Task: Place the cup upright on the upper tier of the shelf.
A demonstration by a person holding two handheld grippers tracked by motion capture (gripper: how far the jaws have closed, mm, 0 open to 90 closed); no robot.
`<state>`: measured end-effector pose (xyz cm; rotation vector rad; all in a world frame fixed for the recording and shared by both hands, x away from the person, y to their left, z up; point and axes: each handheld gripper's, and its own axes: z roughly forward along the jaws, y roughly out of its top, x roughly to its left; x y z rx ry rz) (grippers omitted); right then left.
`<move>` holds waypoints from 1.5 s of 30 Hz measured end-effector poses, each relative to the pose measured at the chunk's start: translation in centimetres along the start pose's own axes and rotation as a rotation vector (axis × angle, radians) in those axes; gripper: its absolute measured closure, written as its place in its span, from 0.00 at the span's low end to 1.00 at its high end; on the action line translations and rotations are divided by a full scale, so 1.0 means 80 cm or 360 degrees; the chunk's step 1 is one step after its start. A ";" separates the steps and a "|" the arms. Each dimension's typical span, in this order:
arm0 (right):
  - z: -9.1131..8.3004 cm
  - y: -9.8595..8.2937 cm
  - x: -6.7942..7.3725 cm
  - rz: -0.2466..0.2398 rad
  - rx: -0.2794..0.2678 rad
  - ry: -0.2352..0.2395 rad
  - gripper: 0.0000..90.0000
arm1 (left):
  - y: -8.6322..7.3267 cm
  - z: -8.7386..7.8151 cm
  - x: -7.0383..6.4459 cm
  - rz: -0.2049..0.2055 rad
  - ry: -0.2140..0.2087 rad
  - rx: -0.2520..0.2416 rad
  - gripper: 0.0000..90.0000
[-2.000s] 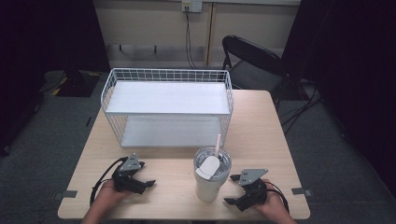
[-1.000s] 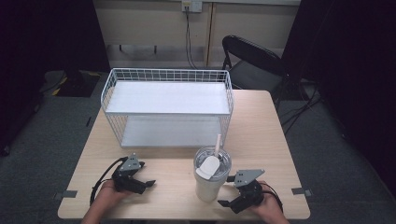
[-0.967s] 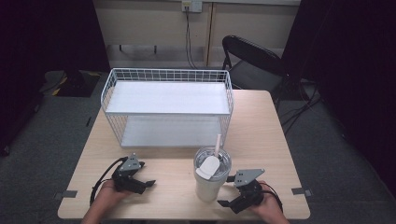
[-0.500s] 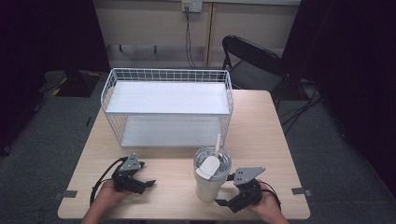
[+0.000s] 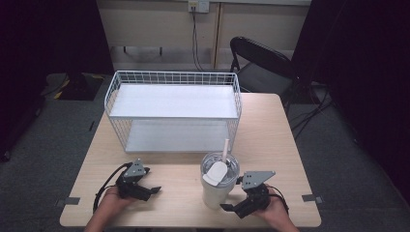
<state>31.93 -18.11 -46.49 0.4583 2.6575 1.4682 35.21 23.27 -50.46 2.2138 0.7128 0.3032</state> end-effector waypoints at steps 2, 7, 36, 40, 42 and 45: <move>-0.002 0.003 -0.001 -0.0005 -0.0026 -0.0011 0.15 | 0.000 0.000 0.000 -0.0001 0.0000 0.0000 0.16; -0.003 0.006 0.000 -0.0015 -0.0063 -0.0014 0.15 | 0.000 0.000 0.000 -0.0002 0.0000 0.0000 0.16; 0.010 0.018 0.001 0.0040 -0.0243 -0.0039 0.10 | 0.000 0.000 0.000 0.0001 0.0000 0.0001 0.16; 0.013 0.019 0.001 0.0043 -0.0263 -0.0040 0.10 | 0.000 0.000 0.000 -0.0001 -0.0001 0.0000 0.16; 0.014 0.018 0.001 0.0041 -0.0277 -0.0042 0.09 | 0.000 0.000 0.000 -0.0001 -0.0001 0.0000 0.16; 0.016 0.018 0.001 0.0043 -0.0301 -0.0046 0.09 | 0.000 0.000 0.000 0.0000 0.0000 0.0000 0.16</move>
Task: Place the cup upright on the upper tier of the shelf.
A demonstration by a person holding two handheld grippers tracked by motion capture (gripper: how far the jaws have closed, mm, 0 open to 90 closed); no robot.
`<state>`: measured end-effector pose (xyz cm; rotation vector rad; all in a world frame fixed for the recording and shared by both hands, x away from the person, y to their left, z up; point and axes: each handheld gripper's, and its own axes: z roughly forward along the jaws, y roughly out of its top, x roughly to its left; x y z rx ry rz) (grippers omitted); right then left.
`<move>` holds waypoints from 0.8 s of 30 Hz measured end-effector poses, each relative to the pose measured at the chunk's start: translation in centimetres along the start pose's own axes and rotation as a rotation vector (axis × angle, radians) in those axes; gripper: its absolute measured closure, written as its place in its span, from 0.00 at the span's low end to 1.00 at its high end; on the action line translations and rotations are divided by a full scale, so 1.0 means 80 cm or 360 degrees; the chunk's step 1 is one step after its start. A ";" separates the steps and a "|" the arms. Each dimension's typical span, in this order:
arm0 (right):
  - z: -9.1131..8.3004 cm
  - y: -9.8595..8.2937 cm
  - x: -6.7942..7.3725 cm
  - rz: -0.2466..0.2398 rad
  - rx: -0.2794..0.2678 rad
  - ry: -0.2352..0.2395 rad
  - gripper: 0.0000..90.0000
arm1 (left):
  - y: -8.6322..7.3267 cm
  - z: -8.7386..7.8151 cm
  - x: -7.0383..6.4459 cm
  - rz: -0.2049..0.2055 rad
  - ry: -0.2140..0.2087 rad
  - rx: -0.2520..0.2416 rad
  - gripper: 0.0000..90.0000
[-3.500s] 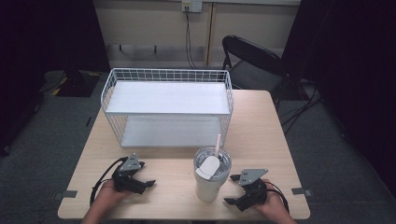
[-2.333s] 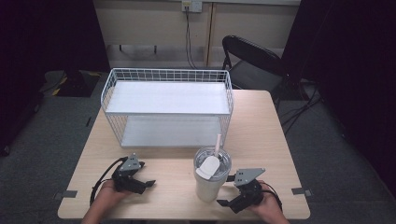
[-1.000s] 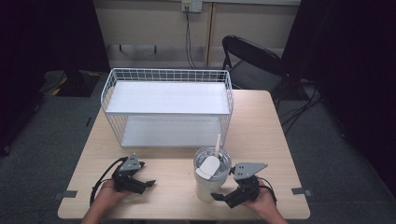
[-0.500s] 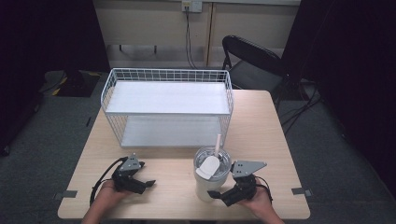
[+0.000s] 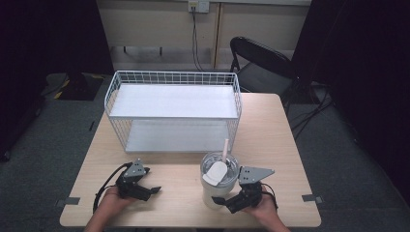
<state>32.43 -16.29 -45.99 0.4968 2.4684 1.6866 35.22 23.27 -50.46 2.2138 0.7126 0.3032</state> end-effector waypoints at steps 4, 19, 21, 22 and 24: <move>0.002 -0.001 0.000 0.0012 -0.0018 -0.0001 0.09 | 0.000 0.000 0.000 0.0000 0.0001 0.0001 0.16; 0.007 0.000 0.002 0.0014 -0.0031 -0.0022 0.08 | 0.000 0.000 0.000 -0.0001 0.0000 0.0000 0.16; 0.007 0.000 0.003 -0.0004 -0.0050 -0.0034 0.08 | 0.000 0.000 0.000 0.0000 0.0001 0.0000 0.16; 0.007 0.000 0.004 -0.0009 -0.0062 -0.0038 0.08 | 0.000 0.000 0.000 0.0000 0.0000 0.0000 0.16; 0.008 0.002 0.005 -0.0004 -0.0090 -0.0044 0.08 | 0.000 0.000 0.000 -0.0001 -0.0001 0.0000 0.16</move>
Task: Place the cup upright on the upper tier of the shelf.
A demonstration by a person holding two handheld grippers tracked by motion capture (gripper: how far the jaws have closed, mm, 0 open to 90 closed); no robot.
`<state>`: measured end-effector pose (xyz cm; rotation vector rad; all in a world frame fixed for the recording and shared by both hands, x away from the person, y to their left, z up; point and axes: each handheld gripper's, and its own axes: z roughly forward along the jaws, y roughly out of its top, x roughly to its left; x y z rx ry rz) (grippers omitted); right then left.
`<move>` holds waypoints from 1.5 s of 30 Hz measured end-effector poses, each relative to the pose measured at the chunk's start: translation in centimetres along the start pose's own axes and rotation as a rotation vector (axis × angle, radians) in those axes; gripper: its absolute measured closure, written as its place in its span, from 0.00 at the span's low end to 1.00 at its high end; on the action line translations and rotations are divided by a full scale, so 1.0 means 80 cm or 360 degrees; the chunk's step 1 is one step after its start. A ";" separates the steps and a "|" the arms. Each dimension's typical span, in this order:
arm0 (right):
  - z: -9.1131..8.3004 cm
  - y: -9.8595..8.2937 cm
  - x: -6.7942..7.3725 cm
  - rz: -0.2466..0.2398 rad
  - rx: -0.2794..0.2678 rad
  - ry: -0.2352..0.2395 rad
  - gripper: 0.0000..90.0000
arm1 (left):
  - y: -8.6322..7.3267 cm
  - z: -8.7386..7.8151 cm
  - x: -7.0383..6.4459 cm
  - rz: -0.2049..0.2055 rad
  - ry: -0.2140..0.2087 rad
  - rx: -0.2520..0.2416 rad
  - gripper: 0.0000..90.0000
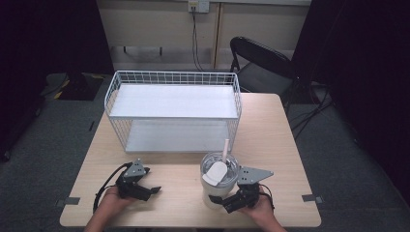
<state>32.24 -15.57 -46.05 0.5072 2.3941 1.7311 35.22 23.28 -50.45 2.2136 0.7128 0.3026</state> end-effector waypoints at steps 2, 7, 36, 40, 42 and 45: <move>0.001 0.001 0.000 0.0005 -0.0015 0.0003 0.08 | 0.000 0.000 0.000 0.0000 0.0000 0.0000 0.16; 0.003 -0.002 0.001 0.0019 -0.0065 -0.0011 0.08 | 0.000 0.000 0.000 0.0001 -0.0002 0.0001 0.16; 0.009 0.005 0.011 0.0065 -0.0102 -0.0057 0.10 | 0.000 0.000 0.001 0.0001 -0.0005 0.0001 0.16; 0.010 0.018 0.014 0.0016 -0.0118 -0.0036 0.10 | 0.000 0.000 0.001 0.0007 -0.0002 0.0003 0.16; 0.010 0.020 0.014 0.0013 -0.0118 -0.0035 0.10 | 0.000 0.000 0.001 0.0006 -0.0002 0.0002 0.16; 0.010 0.027 0.014 0.0017 -0.0137 -0.0024 0.10 | 0.000 0.000 0.000 0.0001 -0.0002 0.0001 0.16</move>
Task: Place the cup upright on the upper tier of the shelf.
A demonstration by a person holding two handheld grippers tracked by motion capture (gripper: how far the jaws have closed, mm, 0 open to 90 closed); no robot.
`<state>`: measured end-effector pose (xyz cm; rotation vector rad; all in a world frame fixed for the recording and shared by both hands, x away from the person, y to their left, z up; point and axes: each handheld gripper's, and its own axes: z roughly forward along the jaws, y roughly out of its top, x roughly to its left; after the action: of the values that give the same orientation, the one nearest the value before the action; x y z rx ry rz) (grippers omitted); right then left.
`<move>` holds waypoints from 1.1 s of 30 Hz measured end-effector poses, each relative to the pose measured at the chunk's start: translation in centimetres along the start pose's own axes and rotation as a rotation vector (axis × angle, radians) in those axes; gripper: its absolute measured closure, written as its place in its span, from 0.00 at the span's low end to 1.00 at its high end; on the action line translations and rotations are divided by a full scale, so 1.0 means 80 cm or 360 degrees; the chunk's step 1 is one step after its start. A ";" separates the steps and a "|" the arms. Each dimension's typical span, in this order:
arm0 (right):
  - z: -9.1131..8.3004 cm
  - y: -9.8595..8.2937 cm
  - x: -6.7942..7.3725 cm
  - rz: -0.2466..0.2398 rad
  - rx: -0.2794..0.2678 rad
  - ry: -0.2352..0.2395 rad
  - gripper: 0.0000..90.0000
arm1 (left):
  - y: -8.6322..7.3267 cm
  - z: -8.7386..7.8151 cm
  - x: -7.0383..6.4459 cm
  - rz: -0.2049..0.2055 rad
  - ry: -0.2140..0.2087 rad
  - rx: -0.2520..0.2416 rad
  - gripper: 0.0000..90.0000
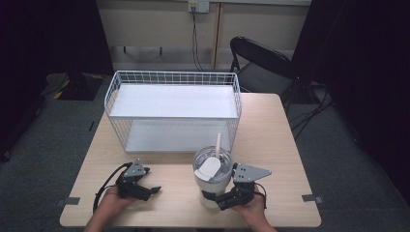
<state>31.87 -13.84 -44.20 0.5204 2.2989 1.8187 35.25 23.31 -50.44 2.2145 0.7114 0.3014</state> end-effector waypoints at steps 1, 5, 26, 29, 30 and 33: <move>0.000 0.002 0.000 0.0002 -0.0007 0.0001 0.10 | 0.000 0.000 0.000 -0.0001 -0.0001 0.0000 0.16; -0.001 0.010 -0.004 0.0023 -0.0030 0.0001 0.10 | 0.000 0.000 0.000 -0.0001 -0.0002 0.0000 0.16; -0.010 0.066 -0.019 0.0002 -0.0067 0.0003 0.10 | 0.000 0.000 -0.001 0.0000 0.0003 -0.0001 0.16; -0.010 0.073 -0.022 0.0003 -0.0085 0.0011 0.10 | 0.000 0.000 0.000 0.0000 -0.0001 0.0001 0.16; -0.010 0.076 -0.023 0.0006 -0.0089 0.0013 0.10 | 0.000 0.000 0.000 0.0002 -0.0001 0.0001 0.16; -0.008 0.083 -0.025 0.0005 -0.0092 0.0007 0.10 | 0.000 0.000 -0.001 0.0000 0.0003 -0.0001 0.16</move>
<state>34.65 -13.88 -37.78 0.5117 2.2419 1.8832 35.22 23.27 -50.45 2.2140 0.7123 0.3035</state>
